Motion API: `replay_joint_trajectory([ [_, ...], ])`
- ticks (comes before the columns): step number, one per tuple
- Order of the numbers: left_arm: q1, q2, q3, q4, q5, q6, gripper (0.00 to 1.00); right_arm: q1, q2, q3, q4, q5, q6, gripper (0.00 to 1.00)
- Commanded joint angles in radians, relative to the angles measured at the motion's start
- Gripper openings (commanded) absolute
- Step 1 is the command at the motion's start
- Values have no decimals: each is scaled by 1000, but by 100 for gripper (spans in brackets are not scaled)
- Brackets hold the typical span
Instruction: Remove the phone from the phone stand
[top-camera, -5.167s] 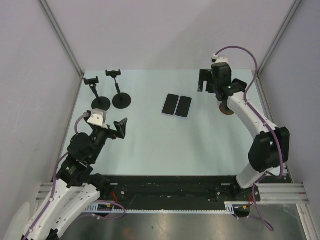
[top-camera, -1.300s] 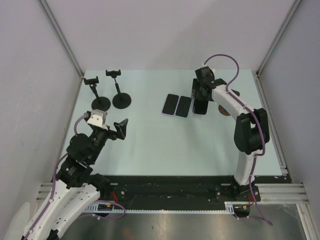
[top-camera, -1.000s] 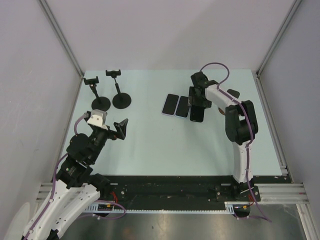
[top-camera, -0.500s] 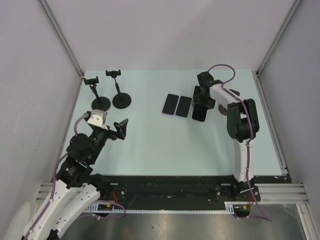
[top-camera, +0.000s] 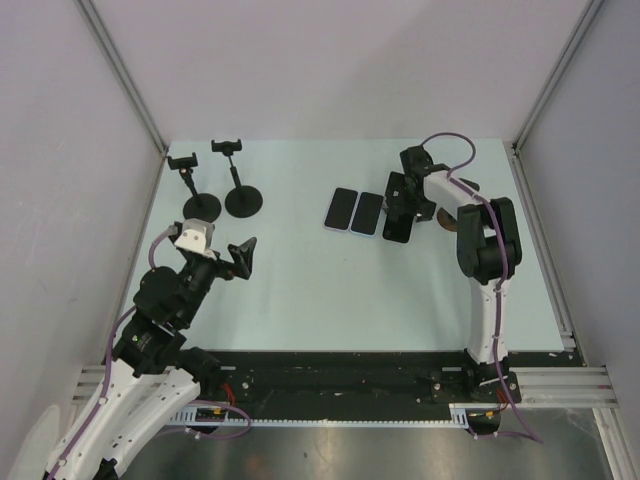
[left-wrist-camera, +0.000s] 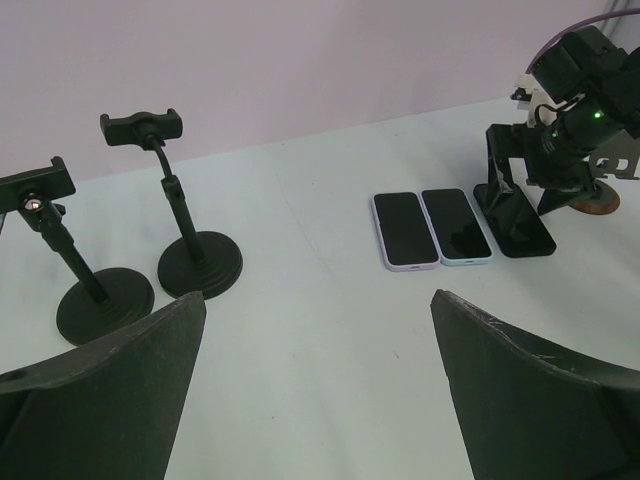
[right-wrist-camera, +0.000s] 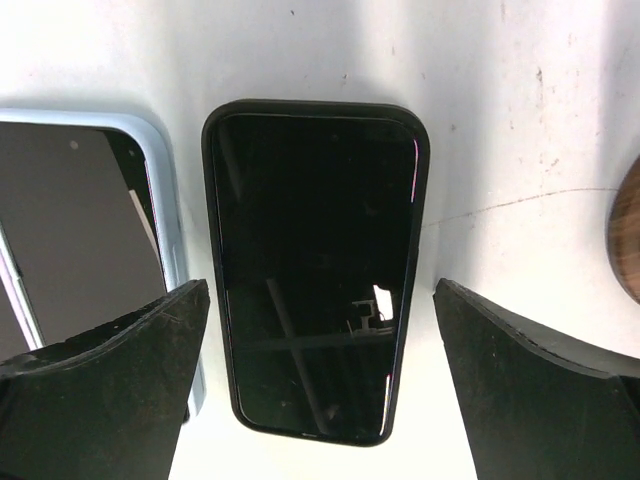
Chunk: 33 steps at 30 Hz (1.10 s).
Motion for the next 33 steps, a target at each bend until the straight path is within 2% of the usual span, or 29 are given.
replay_joint_trajectory([
  [1,7,4,-2,21,24,12,100,-15,-117,-54,72,-26,16,100],
  [3,8,4,-2,21,23,12,100,-34,-158,-91,96,-35,29,97],
  [8,8,5,-2,20,26,12,100,-75,-207,-184,175,-94,40,84],
  [12,8,7,-2,20,27,11,100,-87,-194,-204,191,-124,29,71],
  [21,7,12,-2,20,29,14,100,-92,-143,-221,221,-169,20,56],
  [33,7,10,-2,20,32,15,100,-60,-109,-231,227,-198,-14,52],
])
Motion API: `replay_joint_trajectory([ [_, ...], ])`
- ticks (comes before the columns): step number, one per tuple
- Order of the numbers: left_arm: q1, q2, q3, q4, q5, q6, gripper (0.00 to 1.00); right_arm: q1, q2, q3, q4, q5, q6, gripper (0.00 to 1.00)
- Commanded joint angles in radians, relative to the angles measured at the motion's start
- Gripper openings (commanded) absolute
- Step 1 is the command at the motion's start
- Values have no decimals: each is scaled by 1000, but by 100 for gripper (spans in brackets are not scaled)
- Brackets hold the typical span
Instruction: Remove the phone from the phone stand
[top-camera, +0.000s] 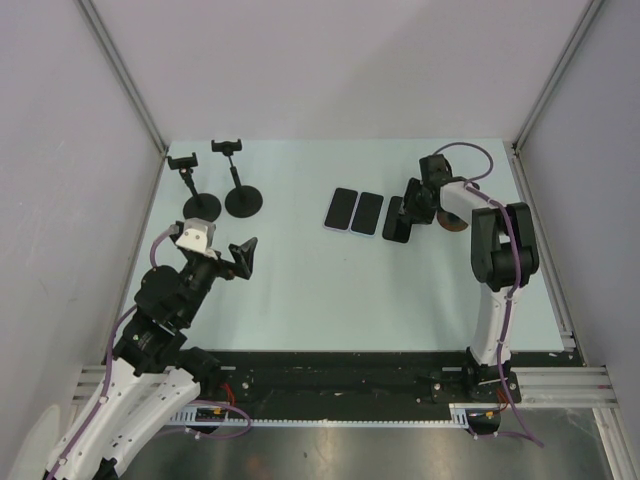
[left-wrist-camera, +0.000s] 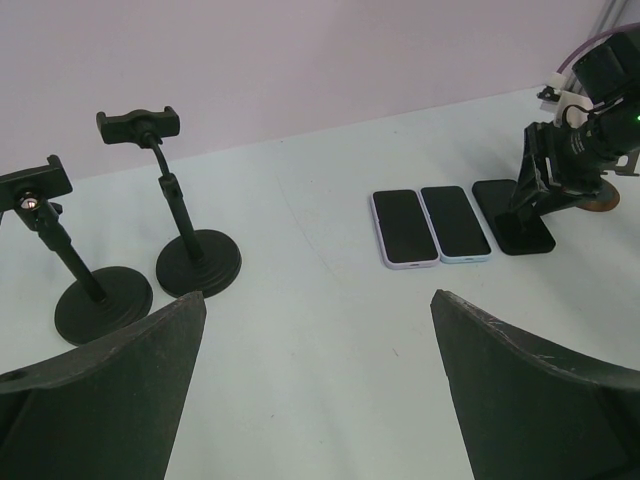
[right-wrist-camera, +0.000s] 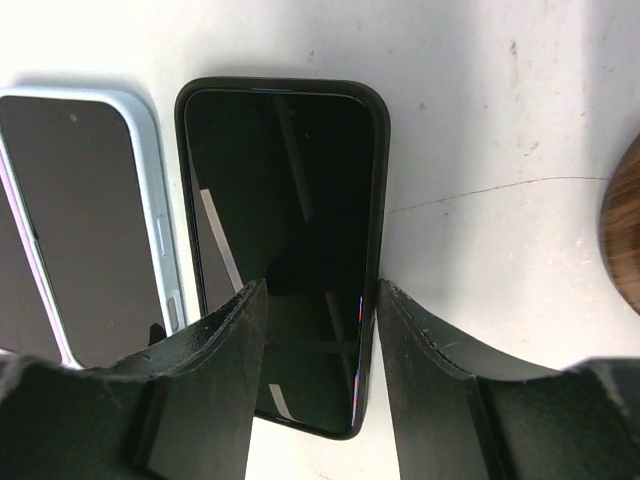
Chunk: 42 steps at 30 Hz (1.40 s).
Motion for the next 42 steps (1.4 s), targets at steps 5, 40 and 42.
replay_joint_trajectory([
  [5,8,0,-2,21,29,14,100,42,9,1,38,-37,-41,51],
  [40,8,2,-2,20,27,15,100,-109,-463,-149,132,-19,-239,87],
  [42,8,3,-2,20,29,15,100,-160,-506,-198,185,-26,-236,87],
])
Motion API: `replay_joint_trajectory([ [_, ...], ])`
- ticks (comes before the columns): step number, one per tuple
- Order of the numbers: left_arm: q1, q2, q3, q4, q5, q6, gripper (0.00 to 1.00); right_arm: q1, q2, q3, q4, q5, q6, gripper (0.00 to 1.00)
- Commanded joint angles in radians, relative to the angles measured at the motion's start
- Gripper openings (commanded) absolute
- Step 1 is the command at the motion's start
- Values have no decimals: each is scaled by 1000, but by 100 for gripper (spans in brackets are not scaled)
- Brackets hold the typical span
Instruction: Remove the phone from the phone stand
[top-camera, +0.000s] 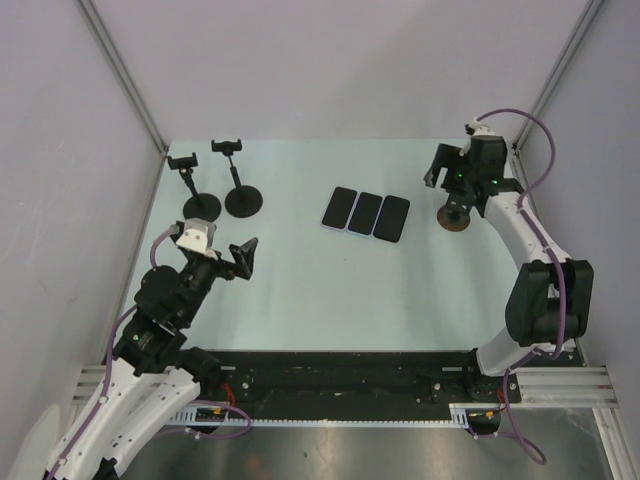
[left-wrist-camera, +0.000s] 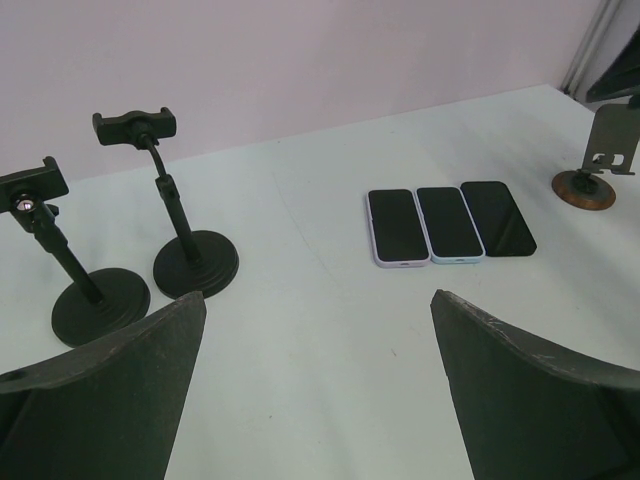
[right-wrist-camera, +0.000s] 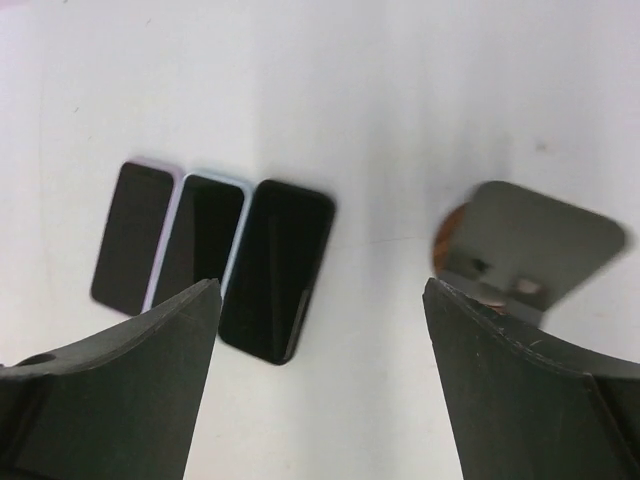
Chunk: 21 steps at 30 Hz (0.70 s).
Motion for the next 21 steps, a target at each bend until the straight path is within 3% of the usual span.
replay_joint_trajectory([
  [1,8,7,-2,20,21,17,100,-86,-75,-91,110,-15,-18,87],
  [7,8,14,-4,20,24,15,100,-294,-89,-176,251,-188,45,85],
  [11,7,20,-2,20,25,17,100,-365,-54,-217,352,-274,64,83],
  [21,7,34,-4,22,22,21,100,-402,110,-225,477,-472,51,75],
])
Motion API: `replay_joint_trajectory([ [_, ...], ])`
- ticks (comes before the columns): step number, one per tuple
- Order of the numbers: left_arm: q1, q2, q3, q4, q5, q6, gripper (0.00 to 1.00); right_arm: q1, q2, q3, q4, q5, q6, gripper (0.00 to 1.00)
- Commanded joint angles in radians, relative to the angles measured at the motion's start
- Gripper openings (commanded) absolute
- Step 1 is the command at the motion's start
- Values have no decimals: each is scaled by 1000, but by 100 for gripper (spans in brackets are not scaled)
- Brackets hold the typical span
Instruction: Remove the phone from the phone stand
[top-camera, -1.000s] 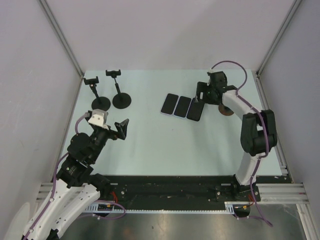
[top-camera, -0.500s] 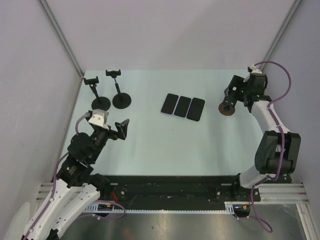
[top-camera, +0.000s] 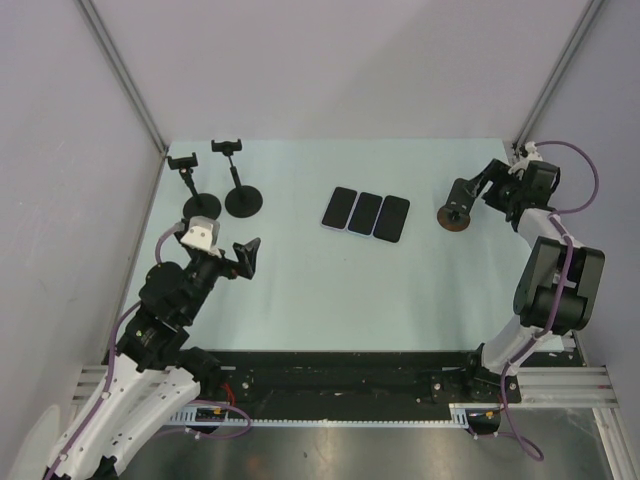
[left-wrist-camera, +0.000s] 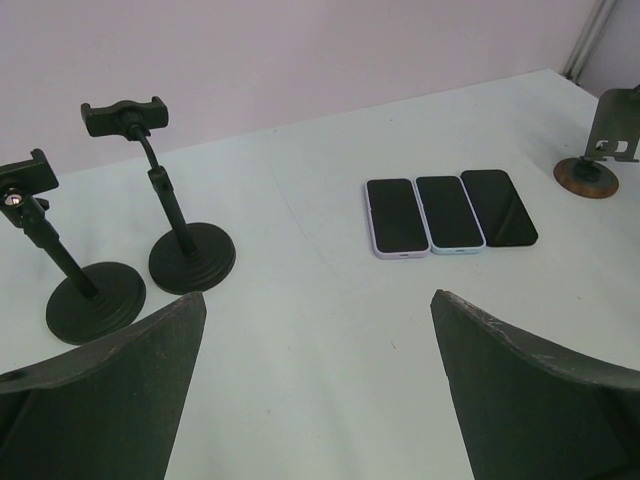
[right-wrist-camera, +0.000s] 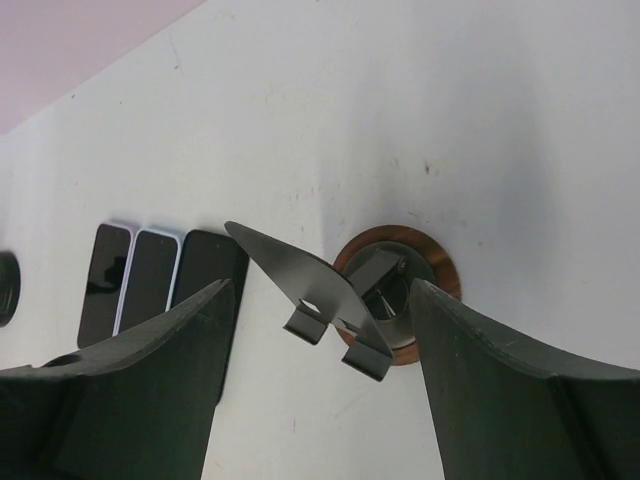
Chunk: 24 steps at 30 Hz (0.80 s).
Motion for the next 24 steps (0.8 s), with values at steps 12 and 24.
replay_joint_trajectory([
  [12,8,13,-2,20,17,24,100,-24,106,-18,165,-294,-45,26],
  [24,7,52,5,20,78,14,100,8,-68,-108,200,-286,-5,0],
])
